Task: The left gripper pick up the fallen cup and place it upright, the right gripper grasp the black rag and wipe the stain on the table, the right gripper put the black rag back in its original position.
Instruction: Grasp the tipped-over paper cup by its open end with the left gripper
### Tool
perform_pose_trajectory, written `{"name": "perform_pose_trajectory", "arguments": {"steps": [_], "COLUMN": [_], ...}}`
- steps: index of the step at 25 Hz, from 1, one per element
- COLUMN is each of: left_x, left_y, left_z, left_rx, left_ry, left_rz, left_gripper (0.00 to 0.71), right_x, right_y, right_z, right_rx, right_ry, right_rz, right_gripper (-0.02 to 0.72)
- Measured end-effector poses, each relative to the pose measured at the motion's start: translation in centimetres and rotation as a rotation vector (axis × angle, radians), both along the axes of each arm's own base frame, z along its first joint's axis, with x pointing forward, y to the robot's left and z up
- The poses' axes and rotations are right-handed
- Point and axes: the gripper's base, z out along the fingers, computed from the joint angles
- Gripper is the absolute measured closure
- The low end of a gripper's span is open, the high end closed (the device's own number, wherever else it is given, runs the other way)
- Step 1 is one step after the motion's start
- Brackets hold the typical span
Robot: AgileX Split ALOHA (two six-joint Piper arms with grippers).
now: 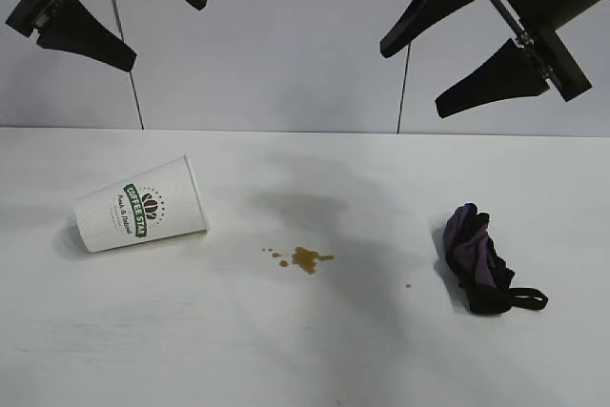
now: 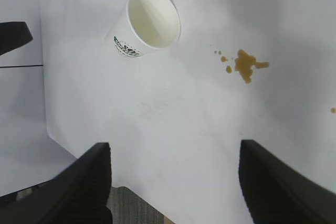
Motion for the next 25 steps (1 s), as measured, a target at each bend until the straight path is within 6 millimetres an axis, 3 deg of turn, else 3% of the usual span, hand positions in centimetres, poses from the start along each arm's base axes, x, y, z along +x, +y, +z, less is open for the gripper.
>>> {"name": "perform_pose_trajectory", "arguments": {"steps": [7,17,25], "left_x": [0.0,0.3,-0.4], "left_y": [0.1,1.2,-1.0], "left_z": [0.6,0.5,0.1], "left_rx": [0.091,0.458,0.621], "left_ry": [-0.154,-0.465,-0.556], "left_rz": [-0.179,-0.607,-0.806], "left_gripper": [0.017,0.021,0.023], "right_x": [0.0,0.0,0.0], "right_y": [0.0,0.0,0.0], "right_z": [0.0,0.0,0.0], "right_rx": [-0.001,-0.001,-0.001], "right_ry": [0.001,0.001,0.0], "right_rz": [0.001,0.001,0.0], "right_gripper": [0.231,0.231,0.231]}}
